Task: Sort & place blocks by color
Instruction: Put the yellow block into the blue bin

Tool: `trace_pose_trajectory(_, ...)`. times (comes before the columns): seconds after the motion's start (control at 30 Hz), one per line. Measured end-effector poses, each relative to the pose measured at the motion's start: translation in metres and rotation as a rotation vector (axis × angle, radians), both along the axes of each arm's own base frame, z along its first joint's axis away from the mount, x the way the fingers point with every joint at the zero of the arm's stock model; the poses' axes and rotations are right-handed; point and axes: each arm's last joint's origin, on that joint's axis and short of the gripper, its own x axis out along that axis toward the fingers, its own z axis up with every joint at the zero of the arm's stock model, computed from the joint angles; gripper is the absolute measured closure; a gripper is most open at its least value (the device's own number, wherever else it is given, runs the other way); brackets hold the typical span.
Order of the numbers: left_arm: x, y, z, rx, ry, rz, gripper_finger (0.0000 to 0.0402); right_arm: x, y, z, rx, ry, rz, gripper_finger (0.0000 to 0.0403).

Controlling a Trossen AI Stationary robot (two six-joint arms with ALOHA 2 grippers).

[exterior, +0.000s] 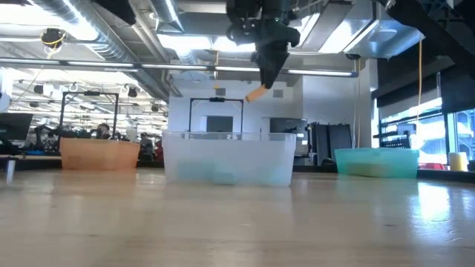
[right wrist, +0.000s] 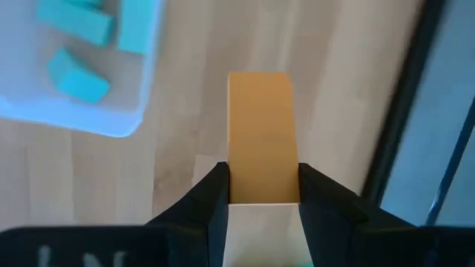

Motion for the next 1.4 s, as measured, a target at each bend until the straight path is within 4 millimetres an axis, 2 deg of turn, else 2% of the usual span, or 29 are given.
trace_pose_trajectory(0.23, 0.004, 0.017, 0.004, 0.129, -0.071, 0.177, 0.0278, -0.024, -0.034, 0.02, 0.011, -0.078, -0.284, 0.0275)
trace_pose_trajectory(0.53, 0.009, 0.046, 0.004, 0.151, -0.063, 0.331, 0.0278, -0.063, -0.083, 0.039, 0.009, -0.147, -0.545, 0.0275)
trace_pose_trajectory(0.7, 0.009, 0.059, 0.004, 0.157, -0.048, 0.392, 0.0278, -0.094, -0.102, 0.048, 0.006, -0.162, -0.658, 0.0275)
trace_pose_trajectory(0.8, 0.01, 0.066, 0.004, 0.166, -0.036, 0.409, 0.0278, -0.119, -0.106, 0.049, 0.014, -0.137, -0.729, 0.0275)
trace_pose_trajectory(0.93, 0.014, 0.075, 0.007, 0.179, -0.052, 0.423, 0.0278, -0.153, -0.105, 0.039, 0.025, -0.064, -0.826, 0.0275)
trace_pose_trajectory(1.1, 0.021, 0.086, 0.012, 0.16, -0.048, 0.349, 0.0278, -0.189, -0.106, 0.014, -0.023, 0.044, -0.959, 0.0275)
trace_pose_trajectory(1.4, 0.029, 0.108, 0.012, 0.085, -0.059, 0.301, 0.0278, -0.218, -0.113, -0.05, -0.045, 0.21, -1.104, 0.0275)
